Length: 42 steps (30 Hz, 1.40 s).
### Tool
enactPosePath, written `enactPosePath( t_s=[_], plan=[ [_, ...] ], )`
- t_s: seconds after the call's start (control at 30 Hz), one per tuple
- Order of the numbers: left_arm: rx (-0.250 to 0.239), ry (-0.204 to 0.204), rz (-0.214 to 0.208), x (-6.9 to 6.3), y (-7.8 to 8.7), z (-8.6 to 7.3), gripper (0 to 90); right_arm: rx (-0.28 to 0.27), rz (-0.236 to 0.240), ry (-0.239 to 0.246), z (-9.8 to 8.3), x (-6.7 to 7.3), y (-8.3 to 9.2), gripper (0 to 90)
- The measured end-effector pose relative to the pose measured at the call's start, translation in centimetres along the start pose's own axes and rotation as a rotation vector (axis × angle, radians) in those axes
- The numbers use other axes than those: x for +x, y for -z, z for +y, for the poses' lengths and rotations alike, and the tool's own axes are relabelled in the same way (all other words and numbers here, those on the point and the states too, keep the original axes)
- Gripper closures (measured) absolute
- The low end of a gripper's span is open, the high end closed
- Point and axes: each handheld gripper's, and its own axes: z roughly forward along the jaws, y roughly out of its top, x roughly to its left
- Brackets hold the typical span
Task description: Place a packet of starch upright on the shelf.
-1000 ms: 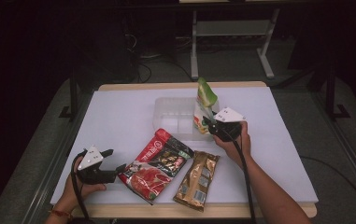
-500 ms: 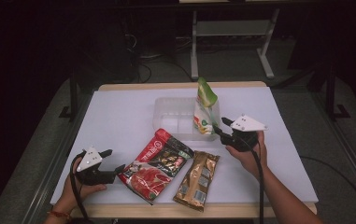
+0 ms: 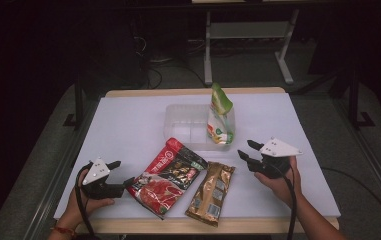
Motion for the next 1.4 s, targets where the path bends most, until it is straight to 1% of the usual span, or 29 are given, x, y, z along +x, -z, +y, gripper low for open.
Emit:
enactPosePath(
  t_s=[0.23,0.4,0.5,0.57,0.67,0.8,0.87,0.93,0.97,1.0,1.03,1.1,1.17,1.2,1.27,1.4],
  plan=[
    [0.004,-0.002,-0.014,0.1,-0.2,0.1,23.1,0.038,0.054,-0.027,-0.9,0.6,0.6,49.8],
    [0.0,-0.001,-0.022,-0.1,-0.3,0.1,23.1,0.07,0.107,-0.07,-1.5,1.2,0.7,48.4],
    [-0.002,0.0,-0.025,-0.1,-0.3,0.1,23.1,0.073,0.12,-0.06,-1.7,1.6,0.7,48.1],
    [-0.001,0.001,-0.026,-0.1,-0.3,0.1,23.1,0.078,0.138,-0.078,-1.8,1.7,0.6,47.4],
    [-0.001,0.001,-0.028,-0.1,-0.3,0.1,23.1,0.081,0.155,-0.091,-2.1,1.7,0.5,46.3],
    [0.0,0.001,-0.029,-0.1,-0.3,0.1,23.1,0.104,0.188,-0.102,-2.6,2.0,0.1,44.5],
    [0.0,-0.001,-0.03,-0.1,-0.3,0.1,23.1,0.117,0.201,-0.106,-2.7,2.2,-0.1,43.7],
    [0.0,-0.002,-0.031,-0.2,-0.3,0.1,23.1,0.119,0.221,-0.112,-2.7,2.3,-0.1,42.6],
    [0.001,-0.006,-0.03,-0.1,-0.3,0.1,23.1,0.123,0.224,-0.115,-2.7,2.4,-0.2,42.2],
    [-0.003,-0.004,-0.03,-0.2,-0.2,0.1,23.1,0.127,0.231,-0.124,-2.7,2.4,-0.2,41.5],
    [-0.003,-0.003,-0.028,-0.2,-0.2,0.1,23.1,0.128,0.247,-0.13,-2.7,2.4,-0.3,41.4],
    [-0.005,-0.002,-0.027,-0.1,-0.2,0.1,23.1,0.139,0.25,-0.137,-2.8,2.5,-0.5,40.5],
    [-0.003,-0.006,-0.026,-0.2,-0.2,0.1,23.1,0.147,0.27,-0.146,-2.8,2.6,-0.6,40.0],
    [-0.002,-0.009,-0.027,-0.2,-0.2,0.1,23.1,0.151,0.268,-0.144,-2.8,2.7,-0.7,39.6],
    [-0.002,-0.009,-0.027,-0.2,-0.2,0.1,23.1,0.154,0.286,-0.149,-2.8,2.8,-0.8,38.6],
    [-0.002,-0.01,-0.027,-0.3,-0.2,0.2,23.1,0.172,0.294,-0.16,-3.0,2.9,-1.0,37.7]
  ],
)
